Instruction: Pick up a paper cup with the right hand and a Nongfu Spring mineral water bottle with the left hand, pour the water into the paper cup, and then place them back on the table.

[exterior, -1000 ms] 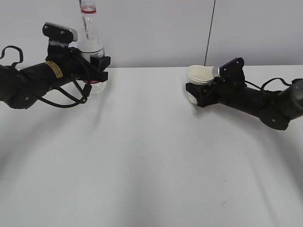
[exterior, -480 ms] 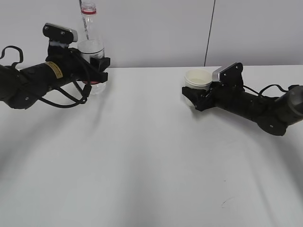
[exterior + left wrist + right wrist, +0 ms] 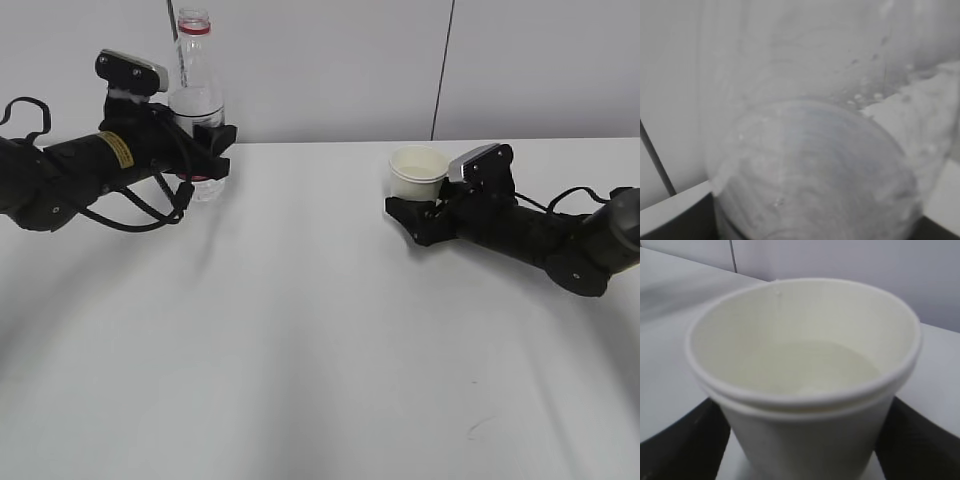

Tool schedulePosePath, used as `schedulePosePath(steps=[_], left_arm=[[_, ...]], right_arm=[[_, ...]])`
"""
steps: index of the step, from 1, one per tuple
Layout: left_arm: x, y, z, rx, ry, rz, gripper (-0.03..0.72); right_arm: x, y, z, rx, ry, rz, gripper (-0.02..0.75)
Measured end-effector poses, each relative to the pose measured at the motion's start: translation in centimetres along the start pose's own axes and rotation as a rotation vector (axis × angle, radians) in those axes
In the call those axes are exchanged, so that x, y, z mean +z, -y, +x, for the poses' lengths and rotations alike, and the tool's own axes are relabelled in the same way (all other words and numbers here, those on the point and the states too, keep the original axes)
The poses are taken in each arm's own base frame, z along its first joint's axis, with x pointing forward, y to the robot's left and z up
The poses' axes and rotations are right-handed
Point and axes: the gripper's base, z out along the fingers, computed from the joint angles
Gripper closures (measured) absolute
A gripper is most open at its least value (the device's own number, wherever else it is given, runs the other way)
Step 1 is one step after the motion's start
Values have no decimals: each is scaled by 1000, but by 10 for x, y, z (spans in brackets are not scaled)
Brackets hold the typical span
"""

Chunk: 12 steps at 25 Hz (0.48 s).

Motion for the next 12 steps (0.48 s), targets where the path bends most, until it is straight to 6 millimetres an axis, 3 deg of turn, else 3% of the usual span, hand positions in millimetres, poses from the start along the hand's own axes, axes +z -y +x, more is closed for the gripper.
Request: schedulePosePath(steps=[12], left_arm=[[0,0,0,2,-1,1,305]], right_arm=[[-14,4,11,39,-21,20,106]])
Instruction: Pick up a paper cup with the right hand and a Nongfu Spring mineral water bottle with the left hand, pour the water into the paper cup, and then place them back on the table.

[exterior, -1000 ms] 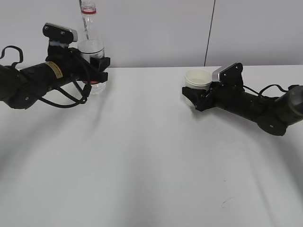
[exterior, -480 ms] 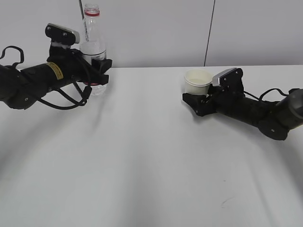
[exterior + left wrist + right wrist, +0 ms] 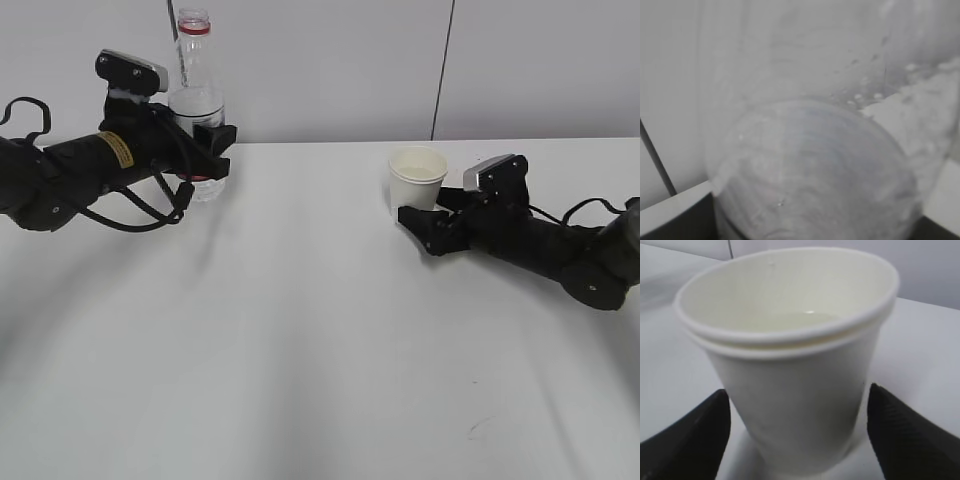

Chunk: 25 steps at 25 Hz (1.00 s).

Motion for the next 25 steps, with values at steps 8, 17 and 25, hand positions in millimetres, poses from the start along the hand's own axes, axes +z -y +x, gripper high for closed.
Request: schedulePosePath(steps=[8,17,25], left_arm=[[0,0,1,-5,-3,-1,305],[11,4,44,-93,-6,13,305],[14,6,48,-113,59,27,196]], right_arm=[[-39,-11,-7,26,-18,-23,106],[-84,-40,-52,33,25,-31,113],[-93,-49,-68,13,47,-73,132]])
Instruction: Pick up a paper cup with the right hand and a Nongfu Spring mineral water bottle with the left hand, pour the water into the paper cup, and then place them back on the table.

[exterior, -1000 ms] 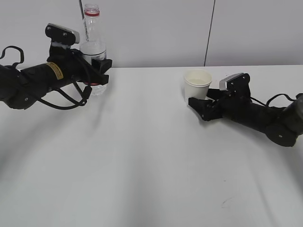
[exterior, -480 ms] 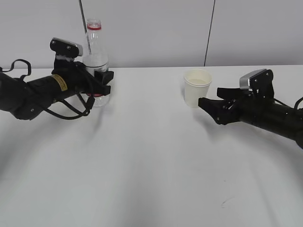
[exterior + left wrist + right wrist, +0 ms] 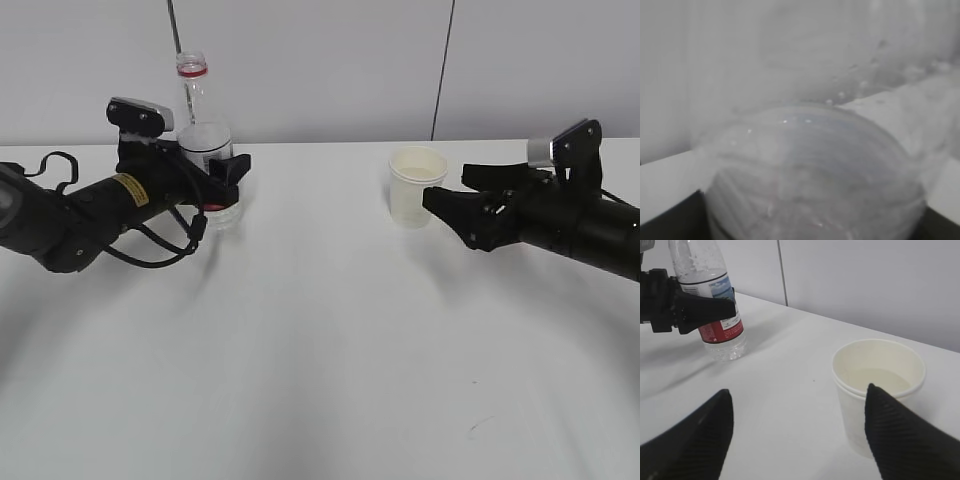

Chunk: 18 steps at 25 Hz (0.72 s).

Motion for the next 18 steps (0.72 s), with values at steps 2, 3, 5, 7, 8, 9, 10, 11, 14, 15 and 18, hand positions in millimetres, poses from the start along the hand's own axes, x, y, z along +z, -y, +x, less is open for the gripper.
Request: schedulePosePath(steps=[2,3,5,7,8,9,10,11,14,15,18], left_arm=[[0,0,0,-5,2,-4,155],[0,0,0,-5,0,-4,143],[0,-1,1,-7,-8,-9,125],[0,-1,2,-7,-20,-12,120],[0,-1,3,-12,-24,-13,119],[-2,0,5,-19,-30,-14,118],[-4,1,8,-27,-39,-13,116],[-7,2,11,-33,-49,-11,116],[-20,8,21,-56,-99,-10,116],[-24,10,22,-62,-104,-10,116],[-40,15,19,-74,-123,-12,113]], right_arm=[[0,-1,0,7,1,-9,136],[0,-1,0,8,1,-13,138],[0,-2,0,14,-2,-21,141],[0,-3,1,14,-6,-29,141],[0,-3,1,16,-8,-33,141],[0,-3,0,19,-8,-36,141],[0,-3,0,20,-8,-36,141],[0,-3,-1,19,-5,-36,141],[-1,-4,-4,15,0,-34,141],[-1,-4,-5,13,1,-34,141],[-1,-3,-4,13,-7,-31,141]])
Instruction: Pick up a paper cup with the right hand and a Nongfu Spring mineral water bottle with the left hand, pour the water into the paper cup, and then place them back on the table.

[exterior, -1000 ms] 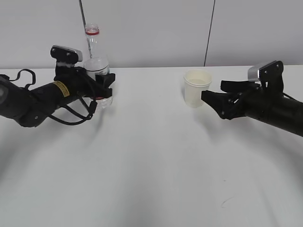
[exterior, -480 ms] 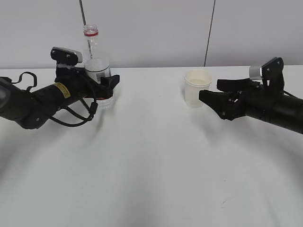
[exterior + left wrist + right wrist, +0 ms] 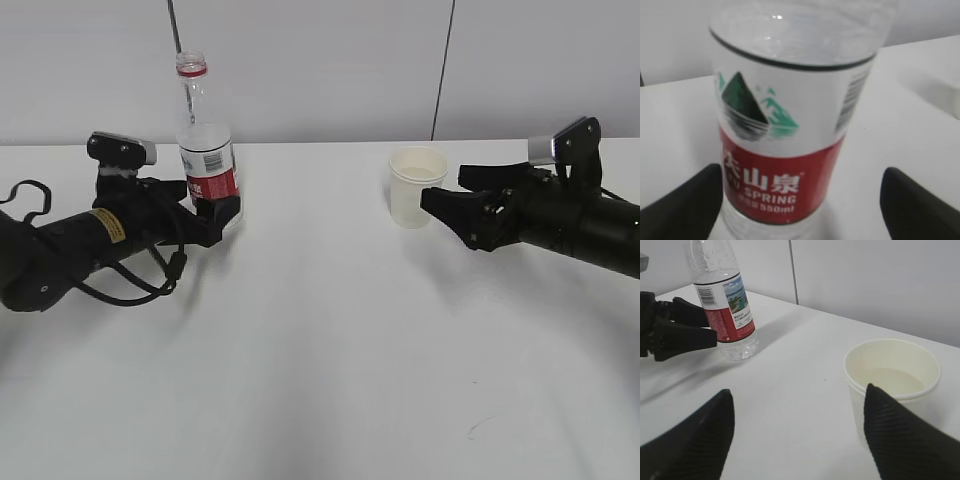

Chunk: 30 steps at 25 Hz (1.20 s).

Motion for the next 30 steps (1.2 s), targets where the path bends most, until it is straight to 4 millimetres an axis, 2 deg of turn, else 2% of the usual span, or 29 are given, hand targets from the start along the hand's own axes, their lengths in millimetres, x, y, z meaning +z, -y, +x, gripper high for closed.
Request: schedulePosePath(steps=[3,6,10,16,21,24,26,30], left_arm=[[-20,8,-12,16,-6,-4,113],[-43,12,-39,38,-11,-48,113],[-67,16,-67,47,-148,-143,116],[-105,37,-92,27,-415,-273,121],[-132,53,-106,-37,-701,-380,125],[-145,63,-113,-24,-891,-359,132],[-153,70,-116,-51,-1009,-316,136],[-172,82,-127,-73,-1082,-224,145]], right_arm=[[0,0,0,5,-4,10,142],[3,-1,0,3,-63,54,142],[8,-10,-9,-3,-185,124,142],[17,-36,-27,-21,-544,333,142],[15,-54,-35,-27,-885,528,143],[8,-67,-31,3,-1084,441,153],[5,-78,-30,25,-1182,307,157],[3,-101,-35,111,-1232,59,161]])
